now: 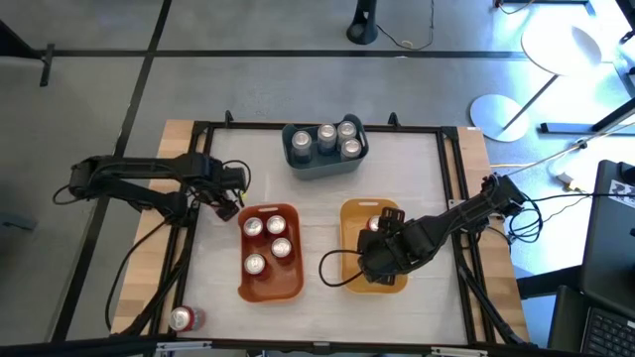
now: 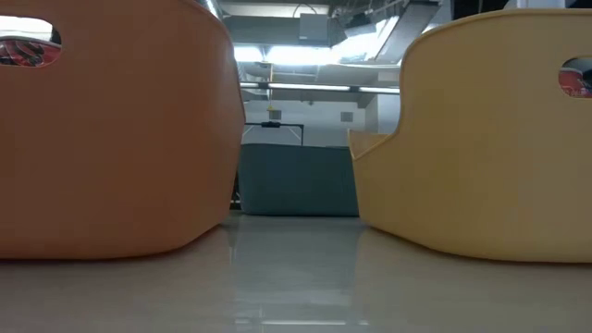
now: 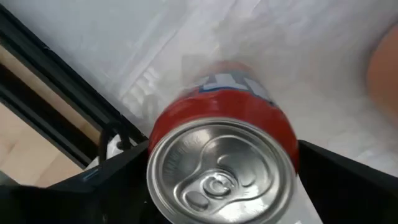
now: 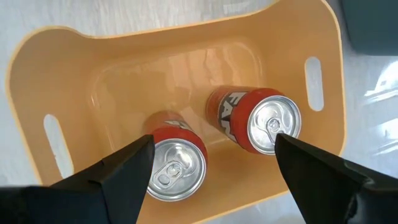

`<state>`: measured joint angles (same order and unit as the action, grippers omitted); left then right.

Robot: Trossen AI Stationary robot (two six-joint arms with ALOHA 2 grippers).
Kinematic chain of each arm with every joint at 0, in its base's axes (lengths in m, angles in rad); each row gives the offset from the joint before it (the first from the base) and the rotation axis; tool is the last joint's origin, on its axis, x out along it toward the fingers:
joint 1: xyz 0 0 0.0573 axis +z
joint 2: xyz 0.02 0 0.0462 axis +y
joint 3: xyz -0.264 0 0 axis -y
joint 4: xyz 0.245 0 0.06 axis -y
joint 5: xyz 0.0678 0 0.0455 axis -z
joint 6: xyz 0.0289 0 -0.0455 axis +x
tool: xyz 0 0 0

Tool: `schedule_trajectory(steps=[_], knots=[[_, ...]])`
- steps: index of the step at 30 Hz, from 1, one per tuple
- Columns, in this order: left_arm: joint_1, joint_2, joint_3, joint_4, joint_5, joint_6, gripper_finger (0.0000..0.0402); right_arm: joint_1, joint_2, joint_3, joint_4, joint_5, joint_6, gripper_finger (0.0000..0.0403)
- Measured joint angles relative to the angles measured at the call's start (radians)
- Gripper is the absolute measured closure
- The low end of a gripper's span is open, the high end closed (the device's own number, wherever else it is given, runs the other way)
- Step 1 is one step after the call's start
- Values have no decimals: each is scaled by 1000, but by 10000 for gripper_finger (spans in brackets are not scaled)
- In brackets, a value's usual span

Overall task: Sort soda cans
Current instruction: Put the top red soda can into the yellow bin

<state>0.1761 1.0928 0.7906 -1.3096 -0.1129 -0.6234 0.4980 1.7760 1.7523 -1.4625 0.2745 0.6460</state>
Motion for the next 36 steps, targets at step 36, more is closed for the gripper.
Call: schedule_trajectory(steps=[36], knots=[[-270,363,598,694,-125,165,113,164,0,0,-109,74,217,72]])
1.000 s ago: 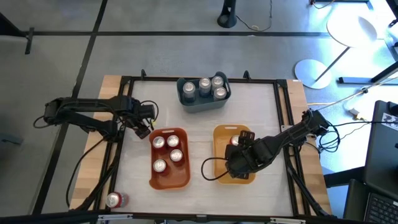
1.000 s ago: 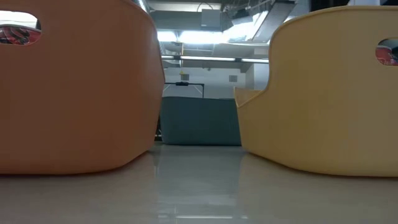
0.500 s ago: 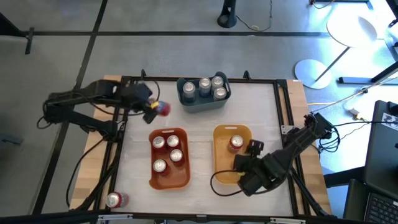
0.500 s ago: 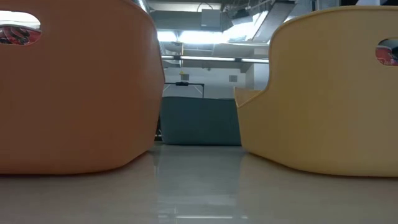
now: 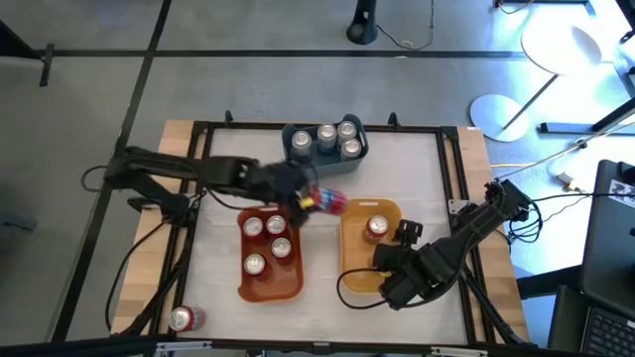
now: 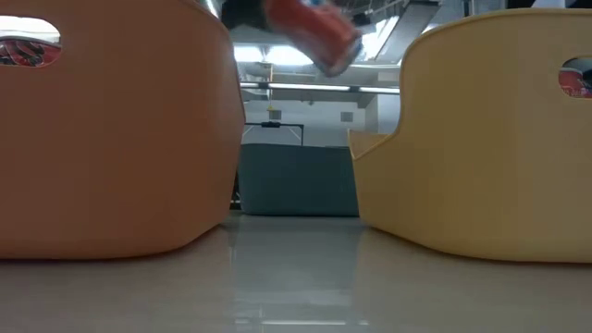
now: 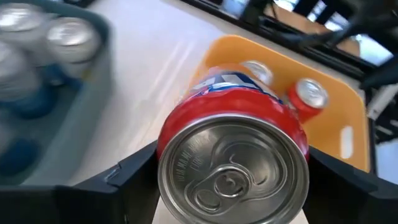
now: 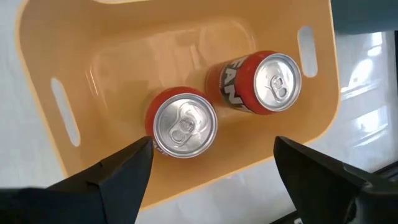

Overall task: Sort soda cans
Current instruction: Put the top red soda can into the yellow bin

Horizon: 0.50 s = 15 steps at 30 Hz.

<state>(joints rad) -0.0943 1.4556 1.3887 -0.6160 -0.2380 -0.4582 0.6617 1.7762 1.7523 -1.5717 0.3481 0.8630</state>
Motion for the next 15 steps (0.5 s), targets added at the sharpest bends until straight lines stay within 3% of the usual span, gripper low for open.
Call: schedule_trajectory(steps=[8,10,15], knots=[[-51,304,396,-293,7,48,113,0,0,0,0,-19,-3,72],[-42,358,444,-334,-1,55,113,1,0,0,0,-18,-2,72],[-34,433,461,-252,9,118,113,23,0,0,6,29,0,72]])
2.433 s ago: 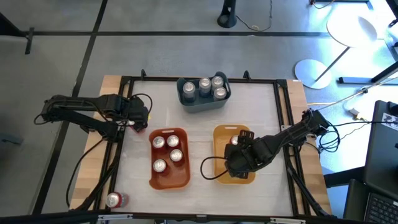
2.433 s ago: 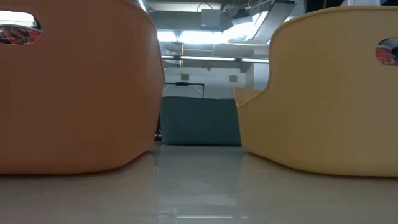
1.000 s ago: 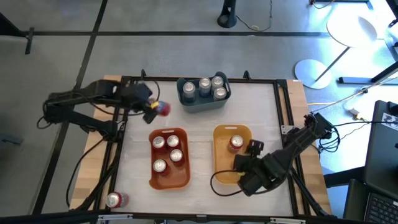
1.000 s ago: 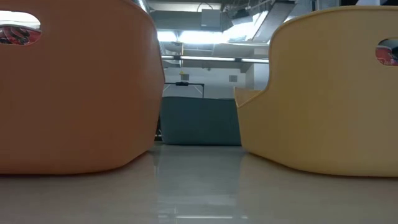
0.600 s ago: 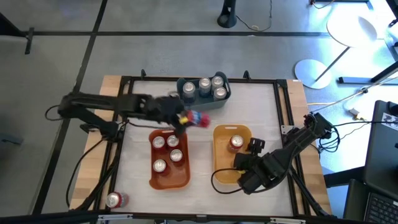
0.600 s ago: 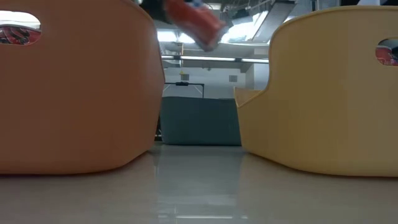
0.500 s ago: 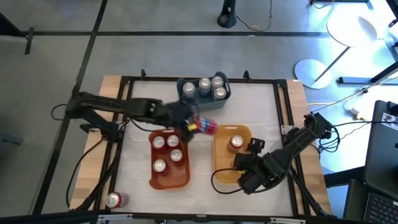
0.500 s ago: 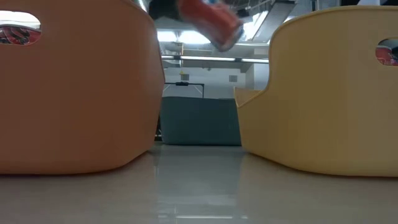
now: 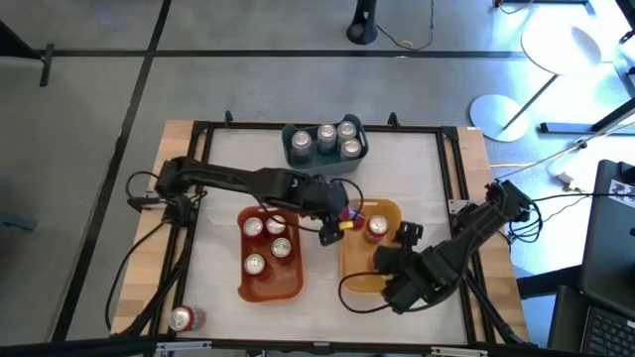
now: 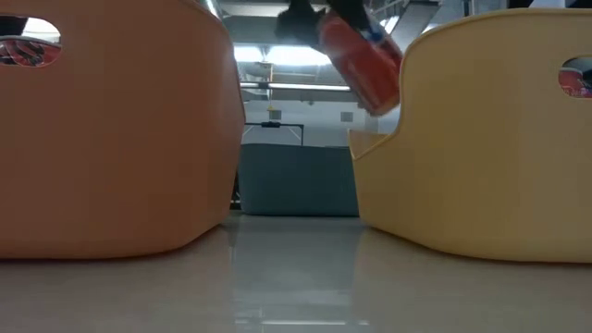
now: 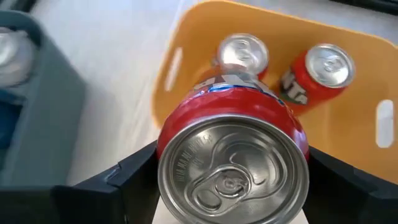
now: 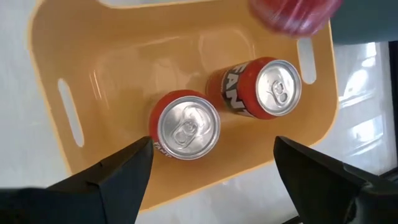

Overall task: Sort soda cans
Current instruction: Put the top red soda can into the yellow bin

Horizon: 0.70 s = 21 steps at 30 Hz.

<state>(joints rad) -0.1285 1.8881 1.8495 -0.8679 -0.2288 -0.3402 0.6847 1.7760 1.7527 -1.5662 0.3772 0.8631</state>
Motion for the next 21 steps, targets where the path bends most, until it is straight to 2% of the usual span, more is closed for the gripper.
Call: schedule_trajectory(steps=[11,17,21], knots=[[27,173,1,23,76,57,113,9,0,0,24,34,2,72],[45,215,1,65,100,57,112,9,0,0,31,32,3,72],[50,227,1,69,101,58,77,9,0,0,36,34,3,72]])
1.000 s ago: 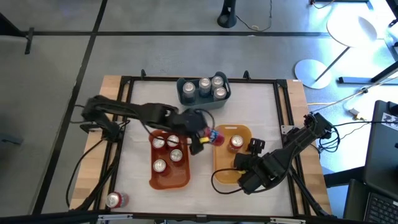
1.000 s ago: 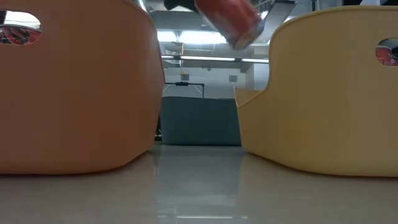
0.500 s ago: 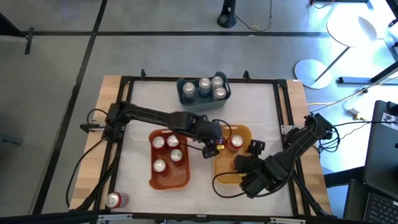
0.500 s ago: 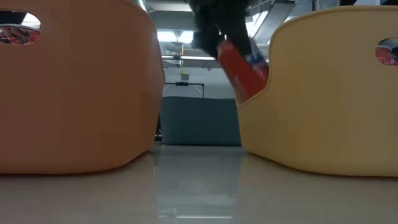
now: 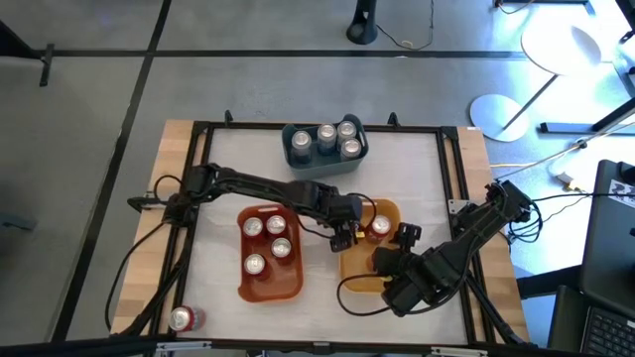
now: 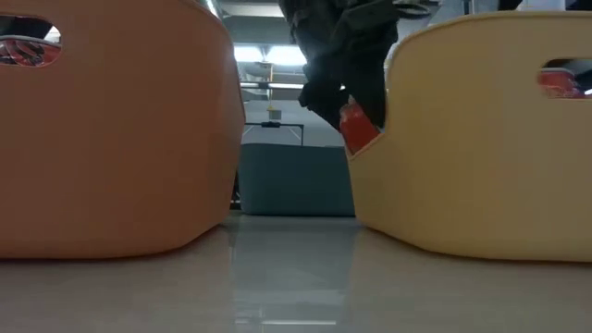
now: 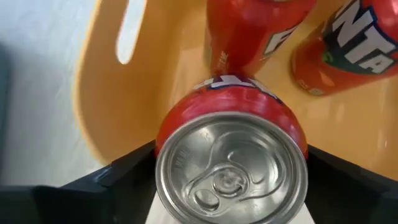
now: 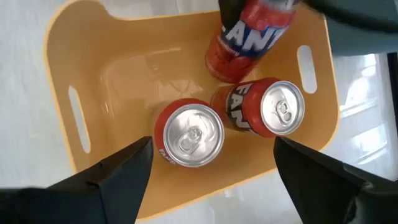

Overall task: Sort soda cans
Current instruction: Put the top red soda can into the yellow bin

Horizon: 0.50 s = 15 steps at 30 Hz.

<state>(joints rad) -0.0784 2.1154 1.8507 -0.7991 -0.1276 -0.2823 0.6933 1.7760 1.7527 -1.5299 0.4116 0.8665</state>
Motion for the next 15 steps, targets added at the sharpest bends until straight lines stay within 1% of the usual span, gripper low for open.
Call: schedule_trajectory(steps=[2,4,11,15], knots=[[0,4,0,-1,0,7,60,0,0,0,5,8,-3,72],[0,4,0,2,0,7,52,0,0,0,17,16,-6,72],[0,4,0,27,0,10,45,0,0,0,18,19,-7,72],[-7,-22,-2,-19,-3,5,44,0,0,0,17,23,-8,72]])
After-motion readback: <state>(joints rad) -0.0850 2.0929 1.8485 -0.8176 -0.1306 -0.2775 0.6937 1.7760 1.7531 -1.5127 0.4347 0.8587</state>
